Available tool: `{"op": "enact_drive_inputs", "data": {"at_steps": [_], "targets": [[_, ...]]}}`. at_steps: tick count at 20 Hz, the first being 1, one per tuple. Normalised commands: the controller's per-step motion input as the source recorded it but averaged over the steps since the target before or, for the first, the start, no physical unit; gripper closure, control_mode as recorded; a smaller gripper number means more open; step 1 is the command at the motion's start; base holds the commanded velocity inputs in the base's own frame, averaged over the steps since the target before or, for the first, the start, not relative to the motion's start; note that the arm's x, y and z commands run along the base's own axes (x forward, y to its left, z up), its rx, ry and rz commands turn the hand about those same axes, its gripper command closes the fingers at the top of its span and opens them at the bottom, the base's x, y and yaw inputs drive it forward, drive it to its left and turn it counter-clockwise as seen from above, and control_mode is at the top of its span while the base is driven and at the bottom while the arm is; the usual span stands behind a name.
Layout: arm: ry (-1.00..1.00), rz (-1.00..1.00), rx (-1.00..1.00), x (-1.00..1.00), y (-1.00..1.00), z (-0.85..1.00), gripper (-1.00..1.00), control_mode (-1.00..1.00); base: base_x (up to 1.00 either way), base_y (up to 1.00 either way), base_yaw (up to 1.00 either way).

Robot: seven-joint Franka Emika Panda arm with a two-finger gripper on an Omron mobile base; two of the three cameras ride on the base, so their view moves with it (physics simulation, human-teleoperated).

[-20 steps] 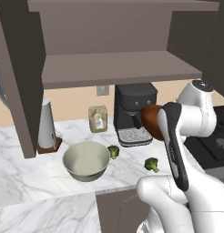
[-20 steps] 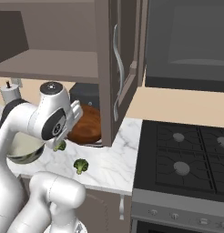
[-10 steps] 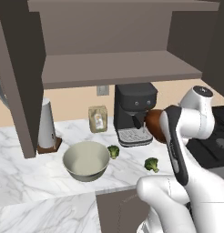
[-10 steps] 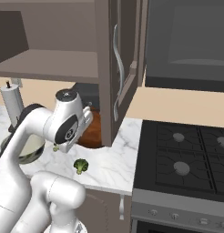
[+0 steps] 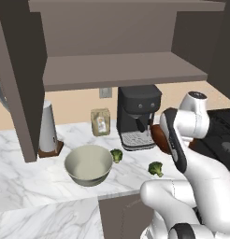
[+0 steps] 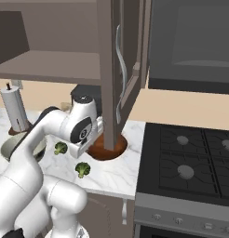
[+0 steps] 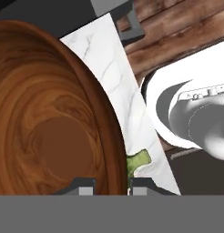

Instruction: Pick both bowls and place them on the counter. Then place the broccoli in one bowl and place the broccoli in the other bowl.

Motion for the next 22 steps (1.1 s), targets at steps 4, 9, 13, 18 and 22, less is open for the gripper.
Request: {"op": "enact_drive_inputs", "data": {"at_steps": [4, 9, 13, 18, 22], "targets": [[-0.04, -0.05, -0.01, 0.14, -0.19, -0.4, 1.0, -1.0, 0.0, 0.0, 0.0], [-0.12, -0.01, 0.0, 0.07, -0.17, -0.55, 1.0, -1.0, 0.0, 0.0, 0.0], [-0.16, 0.0, -0.01, 0.19, -0.06, -0.57, 1.0, -1.0, 0.0, 0.0, 0.0], [-0.06, 0.0, 0.0, 0.23, -0.14, -0.29, 1.0, -1.0, 0.0, 0.0, 0.0], [0.09, 0.0, 0.0, 0.21, -0.06, -0.07, 1.0, -1.0, 0.0, 0.0, 0.0]]}}
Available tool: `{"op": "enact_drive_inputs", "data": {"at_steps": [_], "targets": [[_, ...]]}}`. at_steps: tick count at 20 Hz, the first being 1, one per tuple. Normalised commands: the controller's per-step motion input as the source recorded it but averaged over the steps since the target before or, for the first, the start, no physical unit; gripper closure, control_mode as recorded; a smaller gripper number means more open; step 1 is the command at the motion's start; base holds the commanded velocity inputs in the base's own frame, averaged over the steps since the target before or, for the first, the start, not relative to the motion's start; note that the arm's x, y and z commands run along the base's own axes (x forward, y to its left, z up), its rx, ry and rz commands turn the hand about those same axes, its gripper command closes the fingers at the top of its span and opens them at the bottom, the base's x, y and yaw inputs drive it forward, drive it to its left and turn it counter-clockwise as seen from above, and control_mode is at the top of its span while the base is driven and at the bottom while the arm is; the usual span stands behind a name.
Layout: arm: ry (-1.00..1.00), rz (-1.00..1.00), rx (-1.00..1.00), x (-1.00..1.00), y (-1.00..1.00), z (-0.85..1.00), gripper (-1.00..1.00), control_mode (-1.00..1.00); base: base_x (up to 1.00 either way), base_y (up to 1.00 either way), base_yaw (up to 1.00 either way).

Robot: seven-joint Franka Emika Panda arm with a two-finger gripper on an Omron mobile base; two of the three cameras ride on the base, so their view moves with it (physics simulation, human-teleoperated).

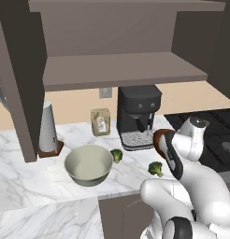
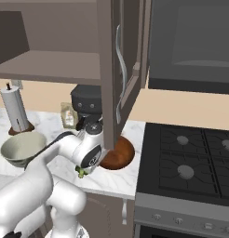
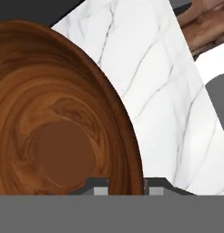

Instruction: Pick both bowls and place them on the counter. Then place the broccoli in one bowl and place the broccoli in the other bowl.

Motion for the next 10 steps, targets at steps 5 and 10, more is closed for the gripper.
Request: {"op": "enact_drive_inputs", "data": {"at_steps": [5, 10], "targets": [[0.1, 0.0, -0.02, 0.27, -0.07, -0.12, 1.0, -1.0, 0.0, 0.0, 0.0], [0.07, 0.0, 0.0, 0.18, -0.08, -0.07, 1.0, -1.0, 0.0, 0.0, 0.0]]}}
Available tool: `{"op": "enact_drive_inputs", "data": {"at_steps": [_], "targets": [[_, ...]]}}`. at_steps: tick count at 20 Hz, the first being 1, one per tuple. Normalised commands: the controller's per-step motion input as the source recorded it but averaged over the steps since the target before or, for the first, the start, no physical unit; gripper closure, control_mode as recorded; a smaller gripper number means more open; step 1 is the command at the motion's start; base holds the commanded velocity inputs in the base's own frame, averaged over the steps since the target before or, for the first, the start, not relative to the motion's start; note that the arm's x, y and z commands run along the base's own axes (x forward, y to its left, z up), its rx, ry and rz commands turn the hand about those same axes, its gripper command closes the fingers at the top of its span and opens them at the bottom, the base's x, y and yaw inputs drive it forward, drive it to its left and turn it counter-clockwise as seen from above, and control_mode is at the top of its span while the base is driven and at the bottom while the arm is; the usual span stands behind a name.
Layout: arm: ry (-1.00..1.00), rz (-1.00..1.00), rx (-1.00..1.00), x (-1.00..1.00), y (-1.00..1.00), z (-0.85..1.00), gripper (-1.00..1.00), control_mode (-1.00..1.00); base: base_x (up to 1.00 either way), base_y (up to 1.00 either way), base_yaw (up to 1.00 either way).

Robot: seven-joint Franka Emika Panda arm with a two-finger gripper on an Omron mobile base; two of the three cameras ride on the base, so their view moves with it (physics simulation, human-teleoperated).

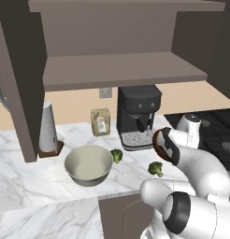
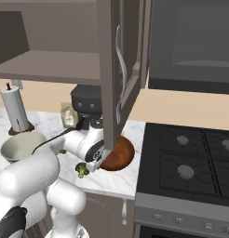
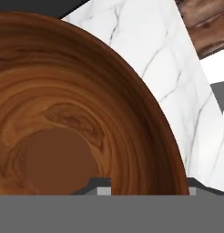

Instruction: Pick both bowls and place them on the counter. Then place the broccoli in one bowl and place the broccoli in the other bowl.

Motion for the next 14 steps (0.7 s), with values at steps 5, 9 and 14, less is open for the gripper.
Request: {"op": "enact_drive_inputs", "data": {"at_steps": [5, 9, 14], "targets": [[0.03, -0.01, 0.0, -0.01, -0.11, -0.09, 1.0, -1.0, 0.0, 0.0, 0.0], [0.0, -0.02, 0.0, -0.2, -0.19, -0.02, 1.0, -1.0, 0.0, 0.0, 0.0], [0.01, -0.07, -0.02, -0.22, -0.1, 0.0, 1.0, -1.0, 0.0, 0.0, 0.0]]}}
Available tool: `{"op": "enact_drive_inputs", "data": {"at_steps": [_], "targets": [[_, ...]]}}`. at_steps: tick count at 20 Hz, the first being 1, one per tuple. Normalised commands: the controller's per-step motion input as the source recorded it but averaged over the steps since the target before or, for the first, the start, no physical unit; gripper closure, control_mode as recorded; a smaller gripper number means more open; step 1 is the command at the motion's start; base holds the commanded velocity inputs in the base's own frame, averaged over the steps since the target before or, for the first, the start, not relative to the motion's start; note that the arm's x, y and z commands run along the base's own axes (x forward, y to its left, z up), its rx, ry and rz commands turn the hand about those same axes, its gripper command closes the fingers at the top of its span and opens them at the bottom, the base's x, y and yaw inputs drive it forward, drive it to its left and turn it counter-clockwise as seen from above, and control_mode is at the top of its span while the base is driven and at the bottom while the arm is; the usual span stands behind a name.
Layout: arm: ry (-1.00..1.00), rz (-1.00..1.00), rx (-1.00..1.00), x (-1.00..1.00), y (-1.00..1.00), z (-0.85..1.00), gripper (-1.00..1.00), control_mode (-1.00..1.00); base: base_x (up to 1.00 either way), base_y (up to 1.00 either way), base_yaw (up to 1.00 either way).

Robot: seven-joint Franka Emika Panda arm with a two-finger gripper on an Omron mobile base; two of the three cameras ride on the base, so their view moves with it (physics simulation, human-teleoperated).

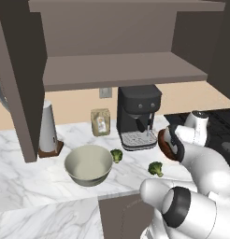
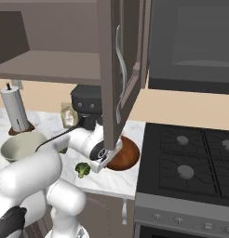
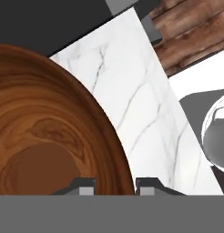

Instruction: Pick both bowls and place them on the counter. Then place the broccoli in one bowl and place the broccoli in the other bowl.

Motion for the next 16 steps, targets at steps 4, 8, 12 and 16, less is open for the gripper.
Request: {"op": "enact_drive_inputs", "data": {"at_steps": [4, 8, 12, 16], "targets": [[0.0, -0.05, -0.06, -0.06, 0.02, 0.01, 1.0, -1.0, 0.0, 0.0, 0.0], [0.01, -0.03, -0.1, -0.05, 0.14, -0.01, 1.0, -1.0, 0.0, 0.0, 0.0], [0.06, 0.0, -0.01, 0.0, 0.17, -0.02, 1.0, -1.0, 0.0, 0.0, 0.0], [0.06, 0.0, 0.0, 0.0, 0.13, -0.04, -1.0, -1.0, 0.0, 0.0, 0.0]]}}
